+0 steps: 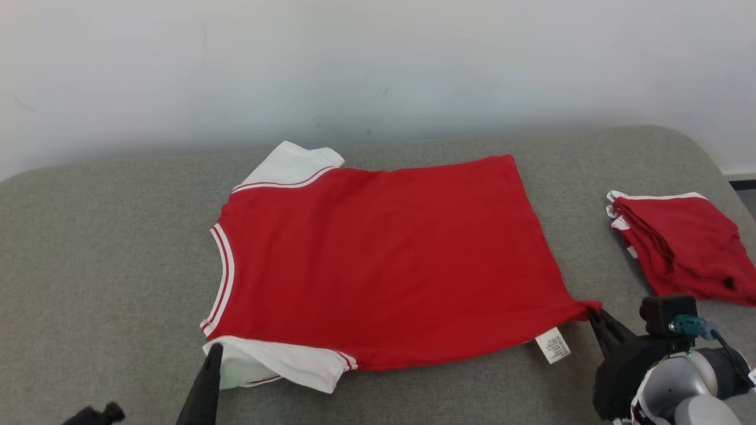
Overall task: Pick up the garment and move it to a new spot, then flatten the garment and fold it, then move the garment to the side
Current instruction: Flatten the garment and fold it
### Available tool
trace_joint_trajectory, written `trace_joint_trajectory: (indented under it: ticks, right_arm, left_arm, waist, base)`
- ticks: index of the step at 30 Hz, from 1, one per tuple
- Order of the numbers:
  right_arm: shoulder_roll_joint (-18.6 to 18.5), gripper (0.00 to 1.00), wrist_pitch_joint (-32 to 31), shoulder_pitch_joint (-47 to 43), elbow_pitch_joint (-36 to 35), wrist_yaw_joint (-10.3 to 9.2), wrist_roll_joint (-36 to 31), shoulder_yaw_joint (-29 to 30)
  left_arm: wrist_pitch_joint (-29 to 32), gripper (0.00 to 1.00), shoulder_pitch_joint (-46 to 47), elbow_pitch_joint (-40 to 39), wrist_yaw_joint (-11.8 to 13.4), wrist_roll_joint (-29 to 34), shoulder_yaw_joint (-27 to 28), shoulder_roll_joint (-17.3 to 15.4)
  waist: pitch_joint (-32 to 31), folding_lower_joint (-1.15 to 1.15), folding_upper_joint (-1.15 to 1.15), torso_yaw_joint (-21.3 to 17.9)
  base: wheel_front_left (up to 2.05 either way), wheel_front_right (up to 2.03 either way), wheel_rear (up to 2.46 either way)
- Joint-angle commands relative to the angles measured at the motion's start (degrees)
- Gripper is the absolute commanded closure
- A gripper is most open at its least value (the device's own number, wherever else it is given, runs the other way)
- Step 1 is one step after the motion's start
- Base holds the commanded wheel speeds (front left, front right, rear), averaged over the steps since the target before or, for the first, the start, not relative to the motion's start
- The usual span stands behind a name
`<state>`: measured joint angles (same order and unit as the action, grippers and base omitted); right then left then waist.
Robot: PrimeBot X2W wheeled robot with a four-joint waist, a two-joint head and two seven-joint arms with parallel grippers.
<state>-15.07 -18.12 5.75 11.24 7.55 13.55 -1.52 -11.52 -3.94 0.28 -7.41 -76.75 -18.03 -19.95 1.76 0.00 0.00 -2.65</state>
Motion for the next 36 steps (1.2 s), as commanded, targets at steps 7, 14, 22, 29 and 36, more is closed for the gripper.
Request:
trace_joint_trajectory:
  ticks: [7, 14, 22, 29, 36]
  right_arm:
    - [1.7, 1.00, 1.3, 6.6, 2.8, -0.11, -2.3, -0.3]
    - [2.8, 1.00, 2.2, 10.5, 5.1, -0.11, -4.6, 1.6]
    - [4.5, 1.00, 4.2, 16.4, 8.0, -0.11, -7.3, 1.6]
    - [4.4, 1.00, 8.2, 20.5, 9.3, -0.12, -8.6, 1.0]
    - [4.7, 1.00, 10.7, 20.6, 11.0, -0.12, -9.5, 3.7]
  left_arm:
    - [-2.3, 1.00, 14.9, 10.3, 1.2, 13.0, -3.4, 1.7]
    - [-3.4, 1.00, 25.3, 17.8, 4.9, 25.0, -5.2, 3.1]
    - [-3.7, 1.00, 36.5, 25.1, 5.8, 35.7, -4.6, 6.1]
    - [-3.7, 1.00, 40.1, 27.8, 4.5, 39.9, -1.8, 8.1]
    - [-3.7, 1.00, 38.9, 26.1, 3.2, 43.6, 3.7, 10.6]
  waist:
    - [3.1, 0.00, 0.00, 0.6]
    - [6.1, 0.00, 0.00, 1.1]
    - [11.5, 0.00, 0.00, 0.6]
    - [14.3, 0.00, 0.00, 0.1]
    - [14.7, 0.00, 0.00, 0.2]
  base:
    - [0.00, 0.00, 0.00]
    - [0.00, 0.00, 0.00]
    - [0.00, 0.00, 0.00]
    - [0.00, 0.00, 0.00]
    - [0.00, 0.00, 0.00]
